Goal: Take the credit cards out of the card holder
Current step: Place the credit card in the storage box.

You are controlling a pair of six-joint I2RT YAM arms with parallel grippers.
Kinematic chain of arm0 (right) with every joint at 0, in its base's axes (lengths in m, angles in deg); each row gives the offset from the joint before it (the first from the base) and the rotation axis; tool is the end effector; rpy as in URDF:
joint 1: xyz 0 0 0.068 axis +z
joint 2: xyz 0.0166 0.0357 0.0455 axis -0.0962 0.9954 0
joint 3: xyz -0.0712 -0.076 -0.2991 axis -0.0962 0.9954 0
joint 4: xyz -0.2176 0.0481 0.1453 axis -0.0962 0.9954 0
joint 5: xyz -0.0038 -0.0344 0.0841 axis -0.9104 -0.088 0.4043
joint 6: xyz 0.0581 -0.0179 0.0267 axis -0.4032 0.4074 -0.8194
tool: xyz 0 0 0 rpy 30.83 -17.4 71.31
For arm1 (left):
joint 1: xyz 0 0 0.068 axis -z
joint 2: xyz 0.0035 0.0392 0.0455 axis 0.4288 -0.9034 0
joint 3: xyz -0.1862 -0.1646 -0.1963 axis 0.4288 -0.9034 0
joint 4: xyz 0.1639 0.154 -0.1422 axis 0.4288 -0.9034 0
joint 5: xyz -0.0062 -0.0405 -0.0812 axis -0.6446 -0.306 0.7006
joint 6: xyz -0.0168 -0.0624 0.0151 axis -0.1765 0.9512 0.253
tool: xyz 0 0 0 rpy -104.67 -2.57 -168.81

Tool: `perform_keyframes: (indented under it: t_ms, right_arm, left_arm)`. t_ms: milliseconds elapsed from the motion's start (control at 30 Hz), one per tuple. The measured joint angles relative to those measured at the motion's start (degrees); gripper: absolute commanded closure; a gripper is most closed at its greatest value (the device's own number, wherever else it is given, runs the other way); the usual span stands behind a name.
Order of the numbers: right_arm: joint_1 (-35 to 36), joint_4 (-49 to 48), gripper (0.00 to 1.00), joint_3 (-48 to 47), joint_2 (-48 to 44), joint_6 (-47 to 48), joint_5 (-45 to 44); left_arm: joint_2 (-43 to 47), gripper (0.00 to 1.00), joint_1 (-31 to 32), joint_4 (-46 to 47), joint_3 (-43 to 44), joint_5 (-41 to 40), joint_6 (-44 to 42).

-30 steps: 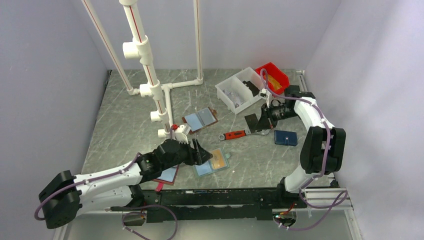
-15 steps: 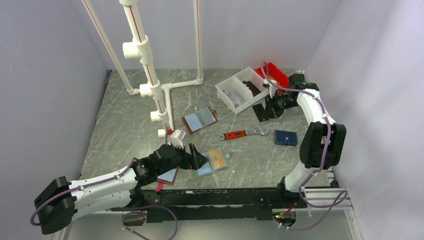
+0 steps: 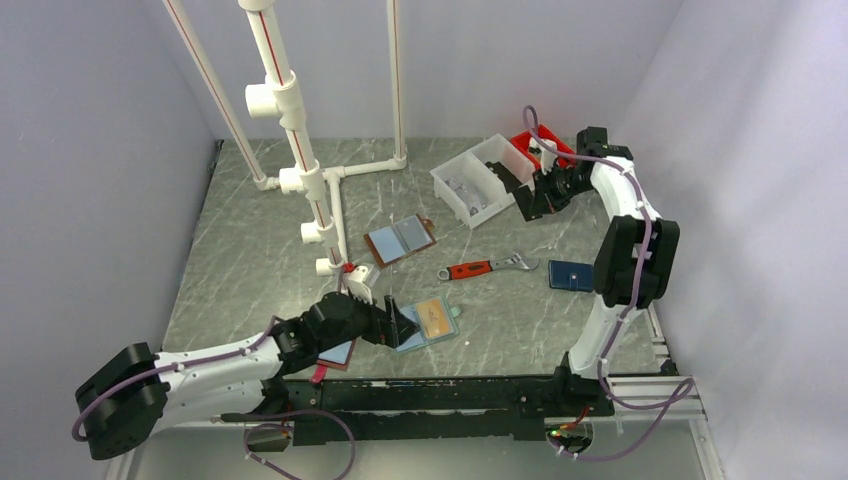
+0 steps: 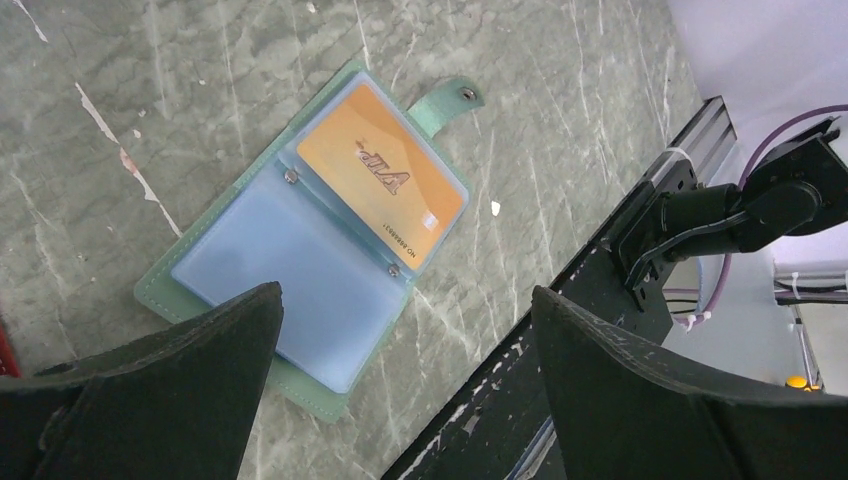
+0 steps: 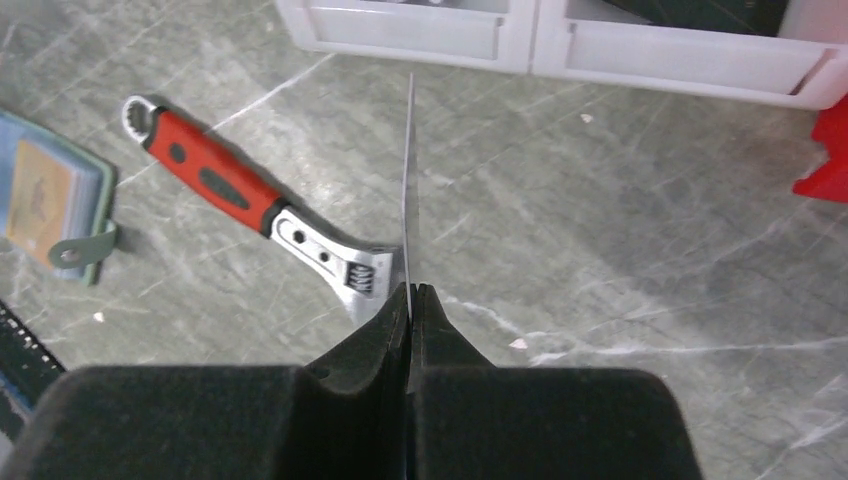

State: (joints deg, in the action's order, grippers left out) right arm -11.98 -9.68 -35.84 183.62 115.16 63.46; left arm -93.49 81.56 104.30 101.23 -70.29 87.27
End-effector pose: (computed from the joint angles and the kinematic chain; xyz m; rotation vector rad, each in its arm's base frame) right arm 0.4106 -0.0145 0.2868 -0.8383 2.3998 0.6302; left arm 0.1048 -0.1547 0.2034 0.2222 2.1265 -1.0805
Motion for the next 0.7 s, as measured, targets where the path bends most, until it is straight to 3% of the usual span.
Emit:
perform_keyframes:
  t_ms: [700]
  right_arm:
    - [0.7,-11.39,1.0,-22.91,16.02,-11.61,-4.35]
  left_arm:
    - [-0.9,0.01,0.0,6.05,-2.14,0.44,-0.52]
